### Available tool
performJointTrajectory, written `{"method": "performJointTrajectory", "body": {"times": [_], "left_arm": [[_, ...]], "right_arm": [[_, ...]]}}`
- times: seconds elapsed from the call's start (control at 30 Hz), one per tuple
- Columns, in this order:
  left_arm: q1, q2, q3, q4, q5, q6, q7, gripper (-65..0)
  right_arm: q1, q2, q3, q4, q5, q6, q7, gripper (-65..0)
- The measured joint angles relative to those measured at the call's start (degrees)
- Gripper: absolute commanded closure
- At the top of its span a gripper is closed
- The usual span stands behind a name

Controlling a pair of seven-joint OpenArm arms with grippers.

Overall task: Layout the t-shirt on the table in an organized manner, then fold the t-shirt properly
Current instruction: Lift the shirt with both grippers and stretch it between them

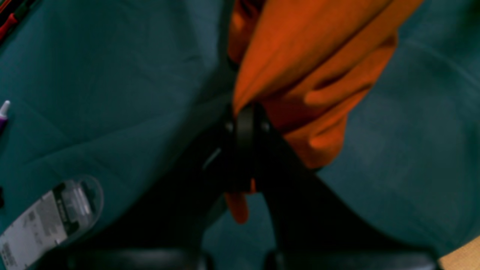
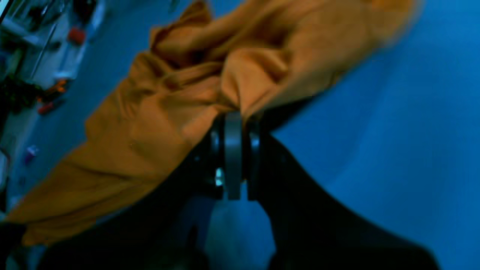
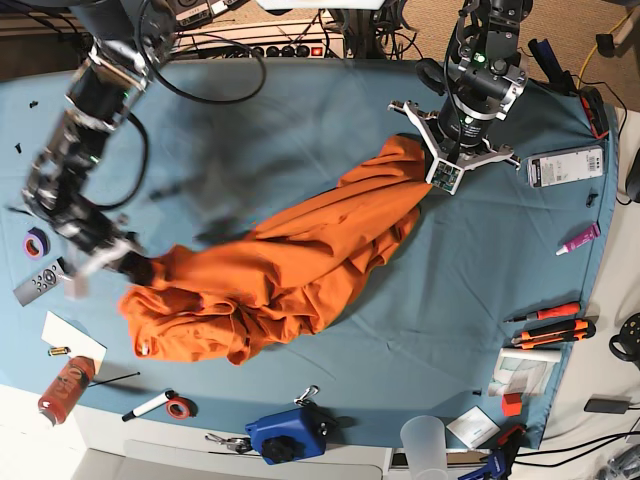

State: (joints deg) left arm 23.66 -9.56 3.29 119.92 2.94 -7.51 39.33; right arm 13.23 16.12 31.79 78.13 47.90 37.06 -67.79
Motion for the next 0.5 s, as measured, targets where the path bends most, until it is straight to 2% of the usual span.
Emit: {"method": "performJointTrajectory", "body": {"times": [0.1, 0.17, 0.27, 0.33, 0.43, 0.5], "left_arm": [[0.0, 0.0, 0.0, 0.0, -0.1, 0.0, 0.0, 0.0], [0.0, 0.0, 0.0, 0.0, -0.2, 0.0, 0.0, 0.0], [0.0, 0.0, 0.0, 0.0, -0.2, 0.0, 0.1, 0.0], [0.0, 0.0, 0.0, 0.0, -0.2, -0.1, 0.9, 0.0], [0.6, 0.0, 0.0, 0.0, -0.5, -0.2, 1.5, 0.0], [0.8, 0.0, 0.0, 0.0, -0.4, 0.0, 3.8, 0.0]], "right_arm": [[-5.0, 3.9, 3.4, 5.6, 3.3, -0.3, -6.7, 0.0], [-8.6, 6.4, 3.8, 7.0, 7.3, 0.3, -9.2, 0.0], [-13.9, 8.6, 6.4, 7.0, 6.4, 0.3, -6.7, 0.0], [-16.4, 8.6, 11.6, 7.0, 7.2, 0.3, -4.8, 0.0], [-20.1, 10.7, 13.0, 7.1, 13.5, 2.7, -11.1, 0.0], [-22.7, 11.3, 13.3, 7.1, 16.7, 3.0, -10.6, 0.0]]}}
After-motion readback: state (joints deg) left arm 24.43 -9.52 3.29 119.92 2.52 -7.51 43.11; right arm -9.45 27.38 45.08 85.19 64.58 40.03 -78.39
